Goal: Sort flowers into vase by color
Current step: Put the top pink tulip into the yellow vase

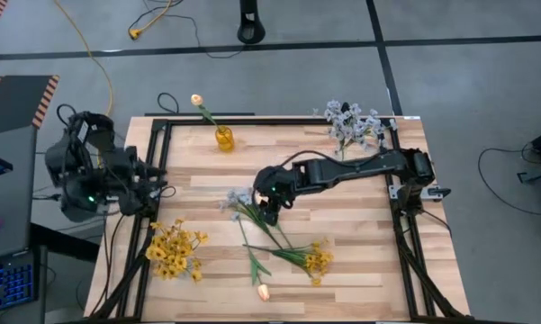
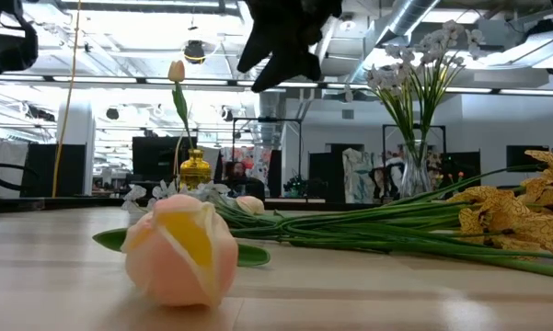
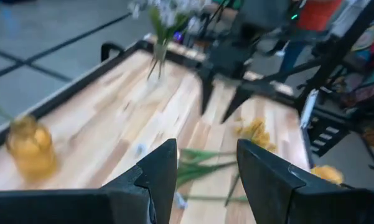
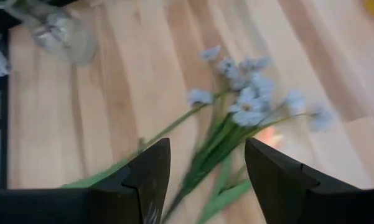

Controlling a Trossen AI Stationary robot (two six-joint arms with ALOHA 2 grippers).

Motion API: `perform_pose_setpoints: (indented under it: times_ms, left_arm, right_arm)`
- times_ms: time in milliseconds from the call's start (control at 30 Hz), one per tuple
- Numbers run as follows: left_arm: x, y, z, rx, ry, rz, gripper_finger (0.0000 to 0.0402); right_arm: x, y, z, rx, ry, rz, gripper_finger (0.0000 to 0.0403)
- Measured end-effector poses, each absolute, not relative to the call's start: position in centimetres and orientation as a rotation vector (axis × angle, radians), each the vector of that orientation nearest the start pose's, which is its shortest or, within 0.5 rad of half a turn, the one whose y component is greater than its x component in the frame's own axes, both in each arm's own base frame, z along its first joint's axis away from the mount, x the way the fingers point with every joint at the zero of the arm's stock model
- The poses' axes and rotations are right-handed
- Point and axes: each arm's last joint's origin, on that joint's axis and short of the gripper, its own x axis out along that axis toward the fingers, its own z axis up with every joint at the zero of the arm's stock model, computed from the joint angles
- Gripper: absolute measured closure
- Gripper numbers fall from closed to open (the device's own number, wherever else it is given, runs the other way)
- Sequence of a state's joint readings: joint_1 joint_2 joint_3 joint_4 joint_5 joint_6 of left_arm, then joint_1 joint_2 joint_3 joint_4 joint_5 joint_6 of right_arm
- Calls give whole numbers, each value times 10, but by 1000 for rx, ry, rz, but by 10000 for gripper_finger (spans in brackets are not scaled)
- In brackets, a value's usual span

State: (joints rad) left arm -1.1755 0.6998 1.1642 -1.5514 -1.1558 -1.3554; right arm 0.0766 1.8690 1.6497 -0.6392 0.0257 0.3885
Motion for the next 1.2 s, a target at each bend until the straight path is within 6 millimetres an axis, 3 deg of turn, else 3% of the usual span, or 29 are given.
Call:
perform_pose_setpoints:
  times_ms: [200,333,467,900,1200]
  left_arm:
    - [47,-42,343,-364,397,290,248]
    - [50,-46,339,-363,403,282,248]
    - [51,-48,340,-345,400,267,248]
    - [52,-50,341,-308,394,251,248]
    - [52,-50,341,-307,395,251,248]
  right_arm:
    - [407,58,287,341,885,-86,168]
    - [406,76,288,329,873,-47,168]
    - [404,84,287,372,856,-127,168]
    - [391,72,238,470,903,-443,168]
    - [388,70,217,474,886,-446,168]
